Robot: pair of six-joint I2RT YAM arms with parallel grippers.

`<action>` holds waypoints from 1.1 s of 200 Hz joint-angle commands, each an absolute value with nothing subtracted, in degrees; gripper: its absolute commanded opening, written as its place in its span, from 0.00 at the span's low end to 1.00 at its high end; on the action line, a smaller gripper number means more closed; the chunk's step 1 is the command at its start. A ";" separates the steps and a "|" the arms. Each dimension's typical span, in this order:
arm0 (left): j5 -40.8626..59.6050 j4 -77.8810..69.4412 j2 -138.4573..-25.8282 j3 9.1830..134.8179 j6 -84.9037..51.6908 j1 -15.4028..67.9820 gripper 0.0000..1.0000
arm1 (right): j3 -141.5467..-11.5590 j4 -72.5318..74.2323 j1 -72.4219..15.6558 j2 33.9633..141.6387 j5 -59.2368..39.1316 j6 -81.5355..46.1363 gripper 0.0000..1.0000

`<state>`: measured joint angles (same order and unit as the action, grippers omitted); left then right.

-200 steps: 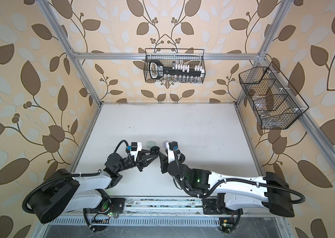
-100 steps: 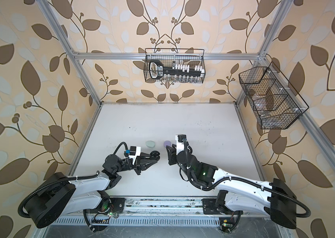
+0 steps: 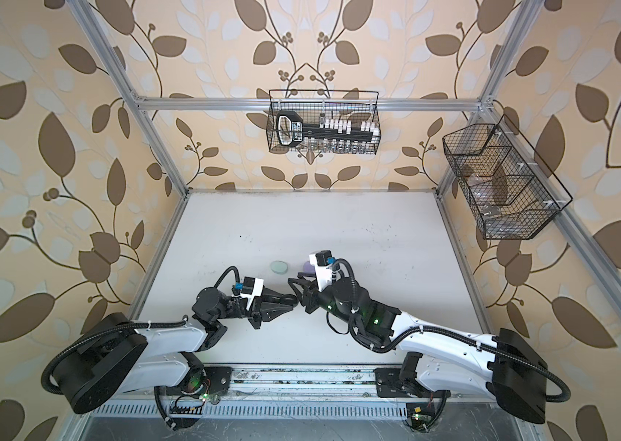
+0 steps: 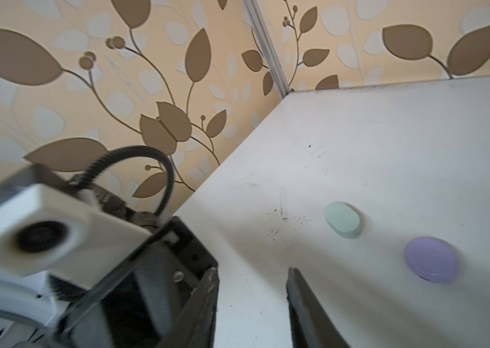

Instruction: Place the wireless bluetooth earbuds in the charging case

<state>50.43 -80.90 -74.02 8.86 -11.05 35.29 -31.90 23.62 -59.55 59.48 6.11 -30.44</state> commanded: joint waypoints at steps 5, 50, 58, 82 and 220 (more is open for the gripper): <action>46.15 -81.50 -76.77 7.53 -13.39 36.75 0.00 | -28.07 29.44 -63.34 52.97 2.21 -28.15 0.40; 38.16 -81.09 -80.36 4.36 -21.42 37.53 0.00 | -29.11 10.05 -64.13 39.60 24.03 -28.19 0.55; 36.21 -80.83 -81.95 4.85 -24.26 37.55 0.00 | -31.03 4.61 -62.28 38.35 30.01 -28.14 0.67; 29.74 -81.52 -93.98 7.12 -31.39 38.14 0.00 | -37.19 -9.55 -50.43 39.70 50.51 -32.08 0.98; 6.70 -44.72 -82.20 16.25 -32.12 31.44 0.99 | -7.41 58.93 -5.86 72.26 14.54 1.29 1.00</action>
